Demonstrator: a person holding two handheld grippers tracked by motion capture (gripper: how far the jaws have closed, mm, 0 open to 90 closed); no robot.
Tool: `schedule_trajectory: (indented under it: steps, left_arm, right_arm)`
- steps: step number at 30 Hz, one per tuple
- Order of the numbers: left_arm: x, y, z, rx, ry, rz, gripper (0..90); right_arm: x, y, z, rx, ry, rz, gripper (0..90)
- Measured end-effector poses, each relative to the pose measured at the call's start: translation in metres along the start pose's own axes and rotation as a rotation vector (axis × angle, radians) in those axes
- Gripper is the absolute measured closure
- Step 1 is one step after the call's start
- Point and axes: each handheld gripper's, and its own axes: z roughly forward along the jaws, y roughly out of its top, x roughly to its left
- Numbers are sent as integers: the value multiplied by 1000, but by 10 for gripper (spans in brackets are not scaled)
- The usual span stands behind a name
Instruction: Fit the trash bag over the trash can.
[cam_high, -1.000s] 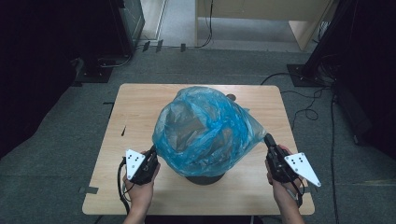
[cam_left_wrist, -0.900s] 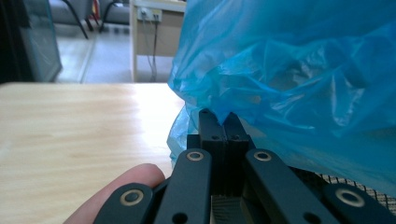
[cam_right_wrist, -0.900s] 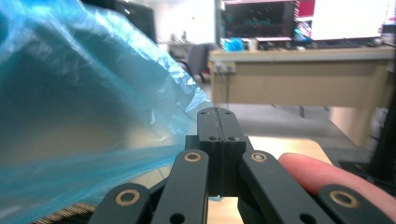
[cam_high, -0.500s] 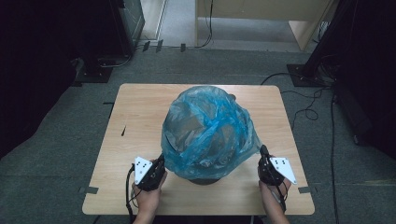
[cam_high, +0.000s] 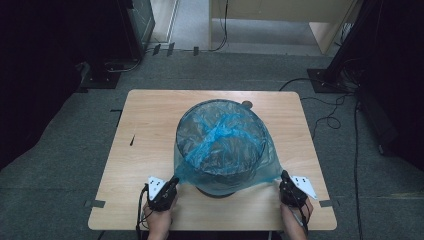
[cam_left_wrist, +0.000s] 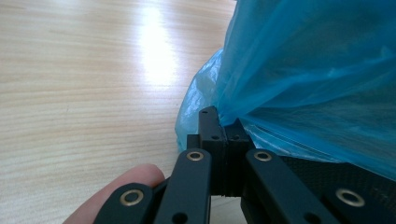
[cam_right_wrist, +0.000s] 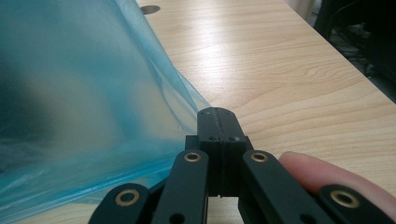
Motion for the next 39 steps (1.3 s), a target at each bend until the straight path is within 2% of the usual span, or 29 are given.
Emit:
schedule_trajectory:
  steps: [1, 2, 4, 7, 9, 11, 14, 16, 18, 21, 25, 29, 30, 33, 36, 39]
  left_arm:
    - [1, 1, -2, 1, 4, 7, 897]
    - [1, 1, -4, -9, 11, 23, 818]
    - [3, 4, -10, -23, -22, 51, 579]
    - [9, 8, -21, -34, -82, 84, 369]
    - [14, 9, -29, -34, -105, 94, 282]
    - [21, 11, -36, -40, -108, 101, 229]
    - [31, 13, -50, -107, -95, 104, 196]
    - [38, 16, -57, -152, -94, 84, 192]
    - [44, 20, -62, -193, -86, 72, 183]
    - [53, 25, -65, -245, -65, 54, 121]
    - [66, 25, -69, -263, -17, 16, 119]
    - [79, 24, -68, -251, 18, -10, 109]
    - [82, 23, -68, -247, 26, -14, 109]
    - [89, 22, -68, -242, 54, -16, 109]
    - [95, 21, -68, -233, 68, -25, 109]
    - [99, 20, -68, -232, 82, -37, 109]
  right_arm:
    - [-2, 0, -1, 0, 15, 1, 900]
    - [-4, 1, -1, 1, 46, 10, 884]
    - [-11, 3, -5, -30, 197, 41, 692]
    - [-18, 5, -15, -90, 268, -13, 501]
    - [-24, 9, -21, -103, 295, -40, 455]
    - [-31, 13, -28, -128, 315, -72, 442]
    - [-39, 21, -38, -163, 324, -103, 464]
    - [-43, 28, -46, -194, 332, -115, 514]
    - [-46, 37, -53, -232, 361, -123, 603]
    - [-47, 54, -64, -287, 412, -128, 748]
    - [-43, 85, -78, -351, 486, -145, 892]
    - [-30, 121, -90, -425, 567, -175, 900]
    - [-26, 130, -92, -443, 600, -177, 900]
    - [-11, 156, -96, -488, 744, -208, 900]
    - [7, 180, -100, -517, 840, -255, 900]
    - [25, 203, -98, -511, 977, -241, 900]
